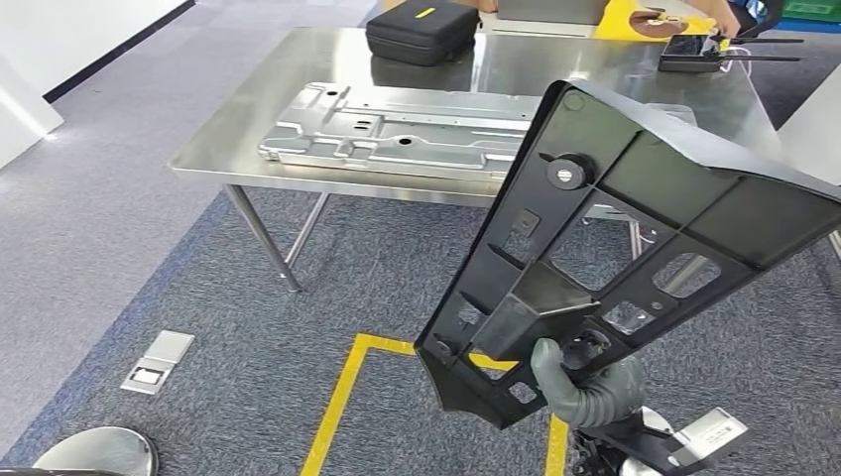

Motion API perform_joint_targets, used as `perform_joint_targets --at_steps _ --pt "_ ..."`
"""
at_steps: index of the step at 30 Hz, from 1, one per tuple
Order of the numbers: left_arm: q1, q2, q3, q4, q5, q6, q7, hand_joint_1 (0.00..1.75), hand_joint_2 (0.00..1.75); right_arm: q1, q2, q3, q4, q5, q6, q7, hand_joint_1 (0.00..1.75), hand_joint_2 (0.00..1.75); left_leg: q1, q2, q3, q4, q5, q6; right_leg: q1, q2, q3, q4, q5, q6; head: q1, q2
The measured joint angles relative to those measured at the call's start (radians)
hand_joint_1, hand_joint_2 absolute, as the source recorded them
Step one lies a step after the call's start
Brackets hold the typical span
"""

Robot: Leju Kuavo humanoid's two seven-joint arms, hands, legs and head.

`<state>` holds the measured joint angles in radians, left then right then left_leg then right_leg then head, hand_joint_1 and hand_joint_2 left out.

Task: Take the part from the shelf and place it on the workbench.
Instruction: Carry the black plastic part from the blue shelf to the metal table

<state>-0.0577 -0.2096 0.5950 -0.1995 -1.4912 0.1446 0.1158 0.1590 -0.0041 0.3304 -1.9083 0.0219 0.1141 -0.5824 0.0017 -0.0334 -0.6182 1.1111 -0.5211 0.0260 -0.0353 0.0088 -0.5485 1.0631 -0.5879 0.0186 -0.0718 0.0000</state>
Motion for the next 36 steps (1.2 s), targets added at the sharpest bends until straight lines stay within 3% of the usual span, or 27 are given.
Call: perform_joint_targets --at_steps 2,5,7,9,10,11,13,15,17,20,22,24,25,26,27,29,30,32,34,36 --pt "0.003 0.001 0.000 0.000 0.000 0.000 0.000 0.00 1.75 -0.002 0.001 0.000 0.001 -0.001 0.002 0.002 1.75 1.75 -0.008 -0.007 0.008 -0.021 0.002 0.009 -0.005 0.007 -0.003 -0.003 0.000 0.009 0.000 0.000" --pt "0.001 0.001 0.000 0.000 0.000 0.000 0.001 0.00 1.75 -0.002 0.002 0.000 0.000 -0.003 0.002 0.003 1.75 1.75 -0.004 0.009 0.026 -0.060 -0.004 0.015 -0.004 0.009 -0.008 0.004 -0.010 0.024 0.000 0.000" --pt "-0.002 0.000 0.000 0.000 0.000 0.000 0.001 0.00 1.75 -0.004 0.002 0.000 -0.001 -0.005 0.003 0.003 1.75 1.75 0.002 0.020 0.041 -0.083 -0.005 0.016 0.000 0.003 -0.044 0.078 -0.052 0.025 0.001 0.000" --pt "0.000 -0.001 0.000 0.000 0.000 -0.001 0.000 0.00 1.75 -0.003 0.002 0.000 0.000 -0.009 0.004 0.003 1.75 1.75 0.000 0.030 0.046 -0.085 -0.008 0.018 0.002 0.002 -0.105 0.194 -0.095 0.026 0.002 0.000" --pt "0.000 -0.002 0.001 0.000 0.000 -0.002 0.000 0.00 1.75 -0.001 0.002 0.000 0.001 -0.011 0.005 0.004 1.75 1.75 -0.001 0.036 0.049 -0.085 -0.011 0.019 0.003 0.001 -0.127 0.228 -0.098 0.027 0.002 0.000" --pt "0.001 -0.002 0.001 0.000 0.000 -0.002 0.000 0.00 1.75 -0.001 0.002 0.000 0.002 -0.013 0.005 0.004 1.75 1.75 -0.002 0.041 0.052 -0.084 -0.013 0.018 0.003 0.000 -0.132 0.228 -0.081 0.027 0.002 0.000" --pt "0.000 -0.002 0.001 0.000 0.000 -0.002 0.001 0.00 1.75 -0.001 0.002 0.000 0.002 -0.015 0.005 0.005 1.75 1.75 -0.003 0.050 0.063 -0.083 -0.021 0.013 0.005 -0.013 -0.089 0.123 -0.007 0.025 0.002 0.000" --pt "0.000 -0.003 0.001 0.000 0.000 -0.002 0.001 0.00 1.75 -0.002 0.002 0.000 0.003 -0.015 0.008 0.005 1.75 1.75 -0.006 0.058 0.071 -0.079 -0.031 0.003 0.013 -0.042 -0.040 0.015 0.039 0.017 0.002 0.000" --pt "0.000 -0.004 0.001 0.000 -0.001 -0.002 0.001 0.00 1.75 -0.002 0.002 0.000 0.003 -0.016 0.013 0.006 1.75 1.75 -0.008 0.068 0.074 -0.077 -0.036 -0.006 0.020 -0.053 -0.030 -0.011 0.040 0.007 0.001 0.000" --pt "-0.002 -0.004 0.000 0.000 -0.002 -0.002 0.002 0.00 1.75 -0.001 0.003 -0.001 0.001 -0.016 0.014 0.006 1.75 1.75 -0.005 0.074 0.076 -0.067 -0.051 -0.018 0.016 -0.035 -0.029 -0.017 0.043 -0.006 0.001 0.000" --pt "-0.004 -0.004 0.000 0.000 -0.002 -0.002 0.002 0.00 1.75 -0.002 0.005 -0.001 0.000 -0.016 0.014 0.005 1.75 1.75 -0.001 0.059 0.046 0.006 -0.100 -0.029 0.009 -0.027 -0.028 -0.020 0.045 -0.013 0.000 0.000" --pt "-0.002 -0.004 0.001 0.000 -0.002 -0.002 0.002 0.00 1.75 -0.001 0.006 -0.001 0.000 -0.016 0.015 0.006 1.75 1.75 0.005 0.049 -0.015 0.135 -0.158 -0.038 0.008 -0.016 -0.028 -0.020 0.045 -0.015 0.000 0.000" --pt "-0.001 -0.004 0.001 0.000 -0.002 -0.002 0.002 0.00 1.75 -0.001 0.006 -0.001 0.001 -0.016 0.015 0.006 1.75 1.75 0.007 0.048 -0.039 0.182 -0.170 -0.041 0.008 -0.010 -0.028 -0.020 0.044 -0.015 0.000 0.000" --pt "0.001 -0.004 0.001 0.000 -0.002 -0.002 0.003 0.00 1.75 -0.001 0.006 -0.001 0.001 -0.016 0.015 0.006 1.75 1.75 0.009 0.047 -0.049 0.195 -0.161 -0.042 0.008 -0.002 -0.027 -0.020 0.044 -0.014 0.000 0.000" --pt "0.001 -0.004 0.001 0.000 -0.002 -0.002 0.003 0.00 1.75 -0.001 0.006 -0.001 0.001 -0.016 0.015 0.006 1.75 1.75 0.010 0.045 -0.040 0.166 -0.132 -0.041 0.007 0.006 -0.025 -0.020 0.043 -0.013 0.000 0.000" --pt "0.001 -0.004 0.001 0.000 -0.002 -0.002 0.003 0.00 1.75 -0.001 0.006 -0.001 0.001 -0.016 0.015 0.006 1.75 1.75 0.013 0.023 0.013 0.040 -0.055 -0.038 0.005 0.023 -0.020 -0.020 0.041 -0.008 0.000 0.000" --pt "0.002 -0.004 0.001 0.000 -0.002 -0.002 0.003 0.00 1.75 -0.002 0.006 -0.001 0.001 -0.016 0.015 0.006 1.75 1.75 0.013 0.005 0.037 -0.015 -0.031 -0.035 0.005 0.031 -0.019 -0.019 0.040 -0.003 0.000 0.000" --pt "0.002 -0.004 0.001 0.000 -0.002 -0.002 0.003 0.00 1.75 -0.002 0.007 -0.001 0.001 -0.016 0.015 0.006 1.75 1.75 0.011 -0.019 0.056 -0.061 -0.027 -0.028 0.003 0.044 -0.025 -0.019 0.041 0.008 0.000 0.000" --pt "0.001 -0.004 0.001 0.000 -0.002 -0.003 0.005 0.00 1.75 -0.001 0.008 -0.001 0.001 -0.016 0.015 0.007 1.75 1.75 0.009 -0.011 0.058 -0.071 -0.029 -0.018 -0.001 0.053 -0.028 -0.022 0.043 0.023 0.000 0.000" --pt "0.000 -0.005 0.001 0.000 -0.002 -0.003 0.006 0.00 1.75 -0.002 0.008 -0.001 0.001 -0.016 0.016 0.007 1.75 1.75 0.011 0.004 0.063 -0.081 -0.024 -0.006 0.000 0.037 -0.037 -0.001 0.025 0.032 0.001 0.000"
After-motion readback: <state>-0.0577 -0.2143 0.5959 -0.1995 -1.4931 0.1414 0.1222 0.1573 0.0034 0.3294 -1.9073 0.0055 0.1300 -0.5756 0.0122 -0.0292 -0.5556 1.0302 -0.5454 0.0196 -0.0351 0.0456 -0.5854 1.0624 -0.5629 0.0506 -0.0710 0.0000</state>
